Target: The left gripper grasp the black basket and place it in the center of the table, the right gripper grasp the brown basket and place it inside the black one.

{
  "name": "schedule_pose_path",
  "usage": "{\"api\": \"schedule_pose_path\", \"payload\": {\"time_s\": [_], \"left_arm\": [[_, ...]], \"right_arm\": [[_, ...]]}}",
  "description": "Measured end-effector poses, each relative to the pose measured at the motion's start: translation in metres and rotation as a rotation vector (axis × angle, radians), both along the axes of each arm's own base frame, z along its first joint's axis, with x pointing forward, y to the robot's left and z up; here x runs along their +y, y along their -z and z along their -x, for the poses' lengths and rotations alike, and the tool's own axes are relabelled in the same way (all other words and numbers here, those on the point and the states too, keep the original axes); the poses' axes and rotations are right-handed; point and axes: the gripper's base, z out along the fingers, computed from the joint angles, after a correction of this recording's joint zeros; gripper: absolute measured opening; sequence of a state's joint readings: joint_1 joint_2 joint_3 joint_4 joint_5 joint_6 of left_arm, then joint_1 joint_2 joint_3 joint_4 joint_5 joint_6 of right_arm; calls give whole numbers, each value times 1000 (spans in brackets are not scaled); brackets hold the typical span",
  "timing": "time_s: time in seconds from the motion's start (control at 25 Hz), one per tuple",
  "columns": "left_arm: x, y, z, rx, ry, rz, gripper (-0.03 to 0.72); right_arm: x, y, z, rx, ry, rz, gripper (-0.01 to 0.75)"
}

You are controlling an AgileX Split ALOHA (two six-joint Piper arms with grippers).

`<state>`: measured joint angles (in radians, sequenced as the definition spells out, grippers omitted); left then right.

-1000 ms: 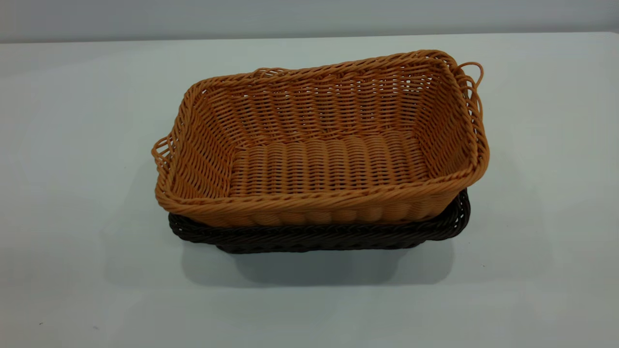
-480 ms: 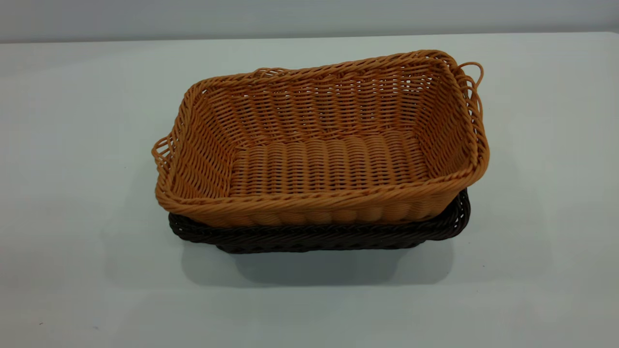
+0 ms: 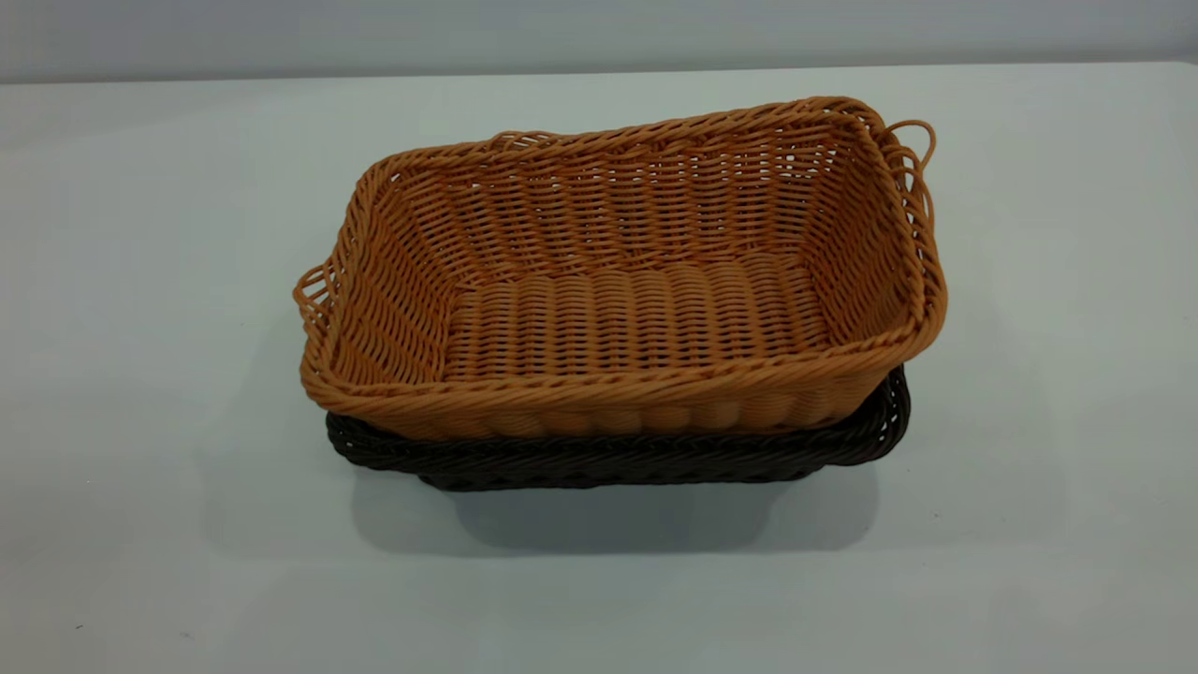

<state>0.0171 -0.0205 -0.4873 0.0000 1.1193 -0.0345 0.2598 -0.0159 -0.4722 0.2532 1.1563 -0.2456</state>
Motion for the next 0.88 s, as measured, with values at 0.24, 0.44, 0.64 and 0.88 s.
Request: {"api": "schedule_pose_path", "payload": {"time_s": [0.24, 0.44, 0.64, 0.88], "left_arm": [[0, 0, 0, 0, 0, 0, 582], [0, 0, 0, 0, 0, 0, 582], [0, 0, 0, 0, 0, 0, 582], [0, 0, 0, 0, 0, 0, 582]], "right_arm": [[2, 0, -3, 0, 154, -2, 586], [3, 0, -7, 1, 338, 3, 586], [-2, 1, -7, 21, 462, -19, 586], [-9, 2, -8, 35, 578, -53, 583]]}}
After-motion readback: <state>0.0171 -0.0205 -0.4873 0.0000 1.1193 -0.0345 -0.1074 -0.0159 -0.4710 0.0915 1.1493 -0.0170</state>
